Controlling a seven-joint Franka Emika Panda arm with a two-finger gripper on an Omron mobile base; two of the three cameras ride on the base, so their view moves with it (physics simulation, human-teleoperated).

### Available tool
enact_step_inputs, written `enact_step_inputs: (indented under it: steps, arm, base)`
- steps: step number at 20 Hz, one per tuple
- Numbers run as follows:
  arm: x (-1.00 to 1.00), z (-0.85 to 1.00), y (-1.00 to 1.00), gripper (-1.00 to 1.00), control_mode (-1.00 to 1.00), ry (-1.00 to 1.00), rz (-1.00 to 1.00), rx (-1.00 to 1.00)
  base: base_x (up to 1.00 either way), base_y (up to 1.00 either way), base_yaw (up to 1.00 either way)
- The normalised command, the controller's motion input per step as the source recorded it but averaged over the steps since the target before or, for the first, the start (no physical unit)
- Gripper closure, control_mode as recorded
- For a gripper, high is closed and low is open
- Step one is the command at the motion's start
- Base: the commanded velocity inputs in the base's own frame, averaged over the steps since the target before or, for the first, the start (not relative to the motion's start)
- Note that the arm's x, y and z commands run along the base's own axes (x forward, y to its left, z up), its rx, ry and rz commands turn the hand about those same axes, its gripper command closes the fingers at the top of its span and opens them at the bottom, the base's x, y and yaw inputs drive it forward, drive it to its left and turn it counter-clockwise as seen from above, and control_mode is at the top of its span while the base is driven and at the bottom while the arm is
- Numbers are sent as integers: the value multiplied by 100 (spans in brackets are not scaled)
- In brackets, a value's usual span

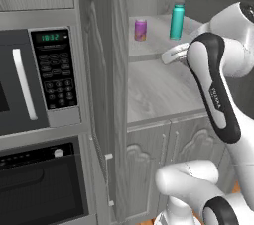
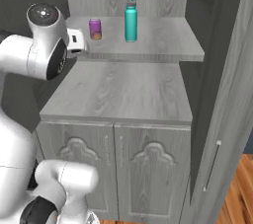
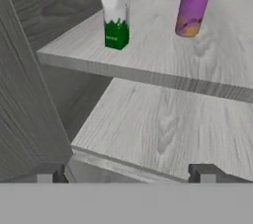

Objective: Pick the water bottle, can, milk from the counter and place them in the open cabinet.

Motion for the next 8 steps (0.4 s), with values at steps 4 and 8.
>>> enact_step_inputs:
  steps: [4,8]
  arm:
    - [-57,-24,-54,-100,-100,21,-25,-9]
    - [-49,-42,-46,-100,-100,29,-24,-9]
  base:
    - [0,0,0]
    - [0,0,0]
